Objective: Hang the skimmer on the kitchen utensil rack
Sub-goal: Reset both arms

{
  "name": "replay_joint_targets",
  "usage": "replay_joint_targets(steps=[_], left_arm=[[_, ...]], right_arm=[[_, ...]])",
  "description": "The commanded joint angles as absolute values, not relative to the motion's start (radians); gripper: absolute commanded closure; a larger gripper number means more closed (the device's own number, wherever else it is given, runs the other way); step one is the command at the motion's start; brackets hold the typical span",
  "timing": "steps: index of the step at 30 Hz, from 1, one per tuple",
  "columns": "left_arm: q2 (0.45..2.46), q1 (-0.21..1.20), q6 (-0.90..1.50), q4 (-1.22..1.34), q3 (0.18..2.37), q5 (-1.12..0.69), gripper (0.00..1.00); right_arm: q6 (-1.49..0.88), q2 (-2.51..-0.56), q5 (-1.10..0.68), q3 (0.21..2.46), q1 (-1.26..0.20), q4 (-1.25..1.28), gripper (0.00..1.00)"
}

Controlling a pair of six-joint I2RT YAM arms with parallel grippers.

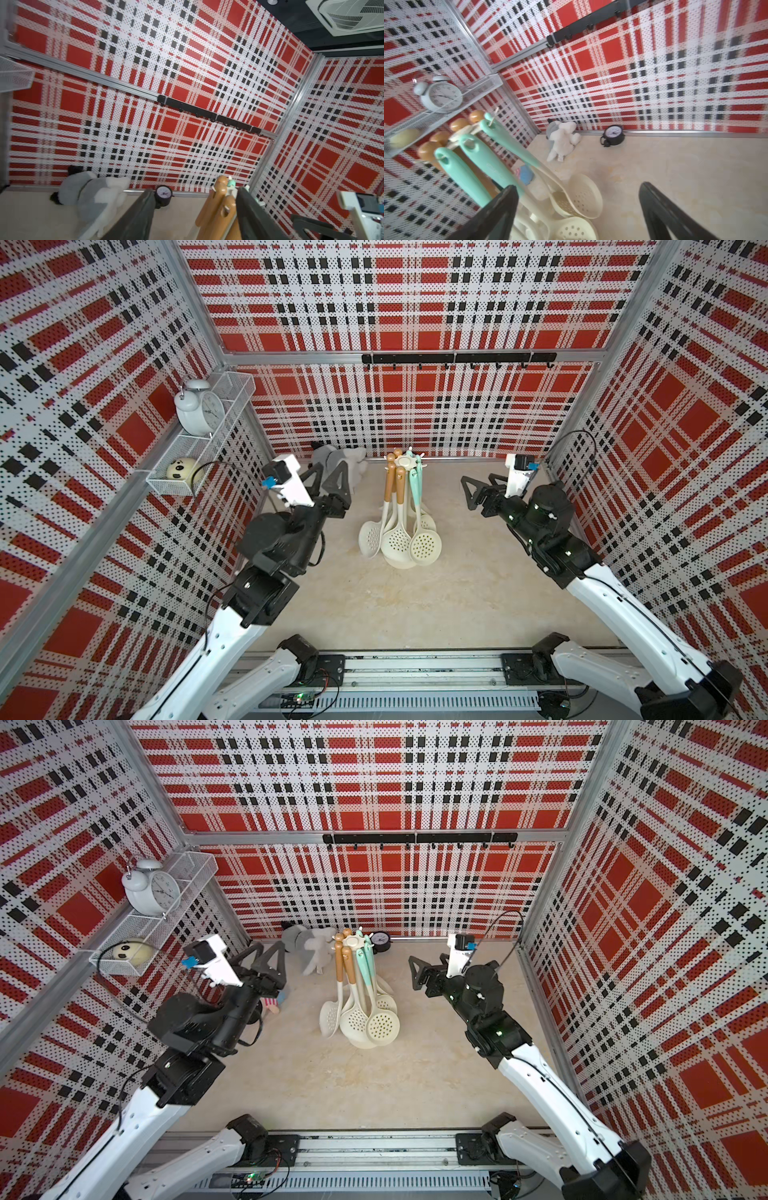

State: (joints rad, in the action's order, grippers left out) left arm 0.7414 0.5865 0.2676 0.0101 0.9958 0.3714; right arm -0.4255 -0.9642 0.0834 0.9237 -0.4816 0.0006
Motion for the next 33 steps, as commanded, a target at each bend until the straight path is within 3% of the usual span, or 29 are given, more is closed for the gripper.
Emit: replay_joint_targets(steps=[1, 4, 5, 6, 7, 11, 18, 25, 29, 33], left_arm=[[0.693, 0.577, 0.235, 0.117, 0.811, 0.516, 0.19], [0.638, 0.555, 0.258, 0.264, 0.620, 0.671, 0.08], [0.631, 0.535, 0.253, 0.328, 0.561, 0.685, 0.13], [0.632, 0.512, 0.241, 0.387, 0.513, 0.682, 0.13], [0.636, 0.478, 0.210, 0.444, 0.461, 0.655, 0.01], [0.688, 0.353, 0.084, 0.754, 0.264, 0.534, 0.01], [0.835, 0.139, 0.032, 0.890, 0.106, 0.394, 0.01], [1.211, 0.100, -0.009, 1.233, 0.061, 0.254, 0.01], [1.336, 0.082, -0.025, 1.295, 0.124, 0.160, 0.01], [1.490, 0.054, -0.049, 1.395, 0.163, 0.113, 0.01]], right_arm=[[-0.316, -0.921, 0.392, 0.754, -0.475, 0.144, 0.00], [-0.228, -0.919, 0.561, 0.572, -0.461, 0.388, 0.00], [-0.185, -0.932, 0.595, 0.519, -0.453, 0.474, 0.00], [-0.158, -0.949, 0.615, 0.479, -0.444, 0.554, 0.00], [-0.129, -0.971, 0.627, 0.441, -0.430, 0.621, 0.00], [-0.047, -1.075, 0.615, 0.379, -0.359, 0.734, 0.00], [0.087, -1.324, 0.415, 0.281, -0.237, 1.022, 0.00], [0.028, -1.512, 0.213, 0.271, -0.110, 1.145, 0.00], [-0.037, -1.584, 0.056, 0.219, -0.032, 1.316, 0.00], [-0.022, -1.578, -0.010, 0.221, -0.028, 1.306, 0.00]])
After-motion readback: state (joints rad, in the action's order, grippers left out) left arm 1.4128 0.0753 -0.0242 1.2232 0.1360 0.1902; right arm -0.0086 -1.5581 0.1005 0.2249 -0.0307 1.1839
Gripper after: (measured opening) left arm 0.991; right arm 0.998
